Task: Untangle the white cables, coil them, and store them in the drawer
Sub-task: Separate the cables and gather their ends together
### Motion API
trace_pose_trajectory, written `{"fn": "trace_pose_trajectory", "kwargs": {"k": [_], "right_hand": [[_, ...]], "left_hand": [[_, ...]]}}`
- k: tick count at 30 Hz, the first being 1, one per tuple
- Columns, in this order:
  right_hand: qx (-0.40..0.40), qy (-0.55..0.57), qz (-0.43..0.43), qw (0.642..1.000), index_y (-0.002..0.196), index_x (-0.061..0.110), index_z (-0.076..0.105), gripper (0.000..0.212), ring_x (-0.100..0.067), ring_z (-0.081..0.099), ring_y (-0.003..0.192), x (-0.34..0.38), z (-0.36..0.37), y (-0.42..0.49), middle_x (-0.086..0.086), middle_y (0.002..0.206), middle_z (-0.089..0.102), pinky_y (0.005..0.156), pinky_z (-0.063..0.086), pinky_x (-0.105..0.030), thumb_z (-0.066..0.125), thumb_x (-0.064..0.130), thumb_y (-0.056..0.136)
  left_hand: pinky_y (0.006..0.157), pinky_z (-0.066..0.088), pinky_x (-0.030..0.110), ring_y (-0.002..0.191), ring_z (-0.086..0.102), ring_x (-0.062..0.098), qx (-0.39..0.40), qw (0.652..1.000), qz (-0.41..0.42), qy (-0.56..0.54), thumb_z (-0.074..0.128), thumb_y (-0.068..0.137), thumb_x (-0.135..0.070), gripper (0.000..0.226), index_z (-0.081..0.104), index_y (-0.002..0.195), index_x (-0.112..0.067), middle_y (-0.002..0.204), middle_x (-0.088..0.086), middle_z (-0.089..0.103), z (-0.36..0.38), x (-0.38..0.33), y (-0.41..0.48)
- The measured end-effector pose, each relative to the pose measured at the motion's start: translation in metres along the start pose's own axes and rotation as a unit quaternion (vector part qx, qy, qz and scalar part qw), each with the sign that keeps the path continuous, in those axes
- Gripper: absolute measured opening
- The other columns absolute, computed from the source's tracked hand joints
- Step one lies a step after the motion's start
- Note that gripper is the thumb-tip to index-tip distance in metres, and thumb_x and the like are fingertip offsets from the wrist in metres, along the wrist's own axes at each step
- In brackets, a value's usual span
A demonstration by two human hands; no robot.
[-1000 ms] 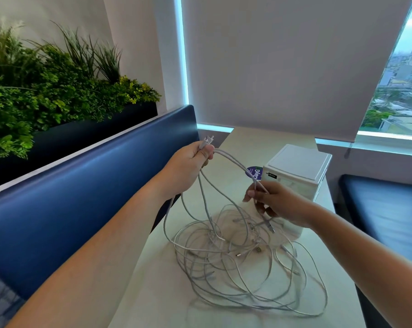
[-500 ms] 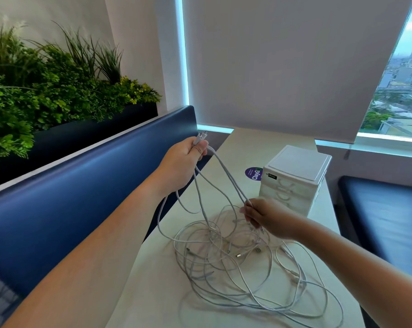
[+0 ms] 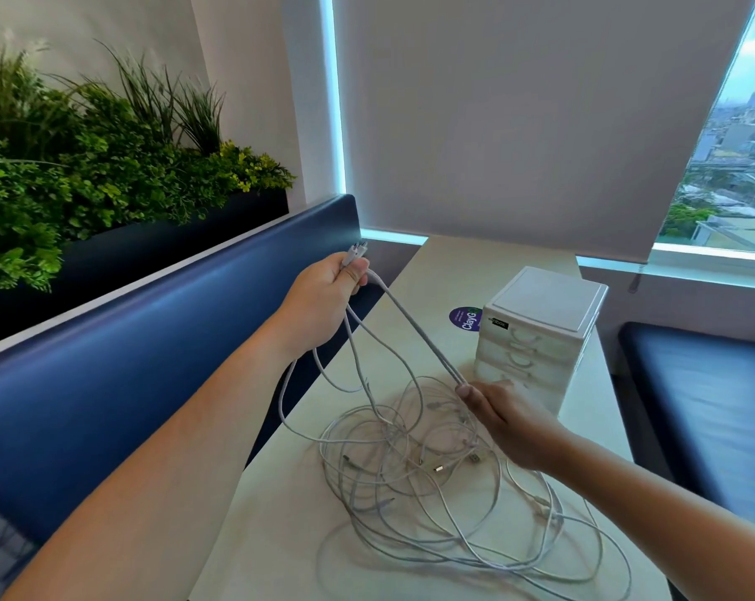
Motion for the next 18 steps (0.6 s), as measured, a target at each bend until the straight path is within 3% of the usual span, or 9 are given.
{"fn": "trace_pose_trajectory", "kwargs": {"k": [5,8,13,18], "right_hand": [[-0.003,-0.006,-0.041,0.999,0.061,0.025,0.033,0.059,-0.015,0.036,0.047,0.005,0.003,-0.009,-0.001,0.051,0.04,0.048,0.026,-0.018,0.01,0.072,0.089],[-0.015,-0.005,-0.038,0.999,0.062,0.028,0.032,0.055,-0.01,0.036,0.048,0.003,-0.002,-0.009,0.005,0.052,0.038,0.049,0.027,-0.017,0.011,0.071,0.09],[-0.001,0.005,0.004,1.0,0.082,0.03,0.042,0.042,-0.011,0.048,0.066,-0.006,-0.006,-0.008,0.011,0.066,0.048,0.065,0.043,-0.035,0.018,0.064,0.091],[-0.018,-0.023,-0.024,0.999,0.086,0.024,0.045,0.03,-0.015,0.051,0.067,0.009,-0.014,-0.007,0.013,0.07,0.053,0.065,0.044,-0.036,0.027,0.046,0.095]], "left_hand": [[0.064,0.037,0.024,0.081,0.046,0.02,0.033,0.998,-0.015,0.059,0.036,0.105,-0.035,0.034,0.054,0.086,-0.014,0.088,0.007,0.054,0.001,0.015,0.002],[0.065,0.037,0.024,0.08,0.047,0.019,0.044,0.995,-0.032,0.084,0.036,0.105,-0.036,0.033,0.054,0.086,-0.016,0.09,0.009,0.056,0.001,0.028,0.001],[0.067,0.039,0.032,0.073,0.046,0.019,0.052,0.991,-0.022,0.123,0.036,0.104,-0.038,0.034,0.055,0.085,-0.017,0.086,0.015,0.058,-0.003,0.036,0.004],[0.072,0.044,0.038,0.073,0.049,0.019,0.041,0.988,-0.02,0.15,0.036,0.104,-0.039,0.033,0.053,0.081,-0.024,0.087,0.011,0.062,-0.009,0.04,0.01]]}}
Point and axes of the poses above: each hand's wrist, its own y-axis towards the middle knuckle, its own z-axis out of the palm, x = y × z, the point moved 2 cm from there along y, towards the middle knuckle
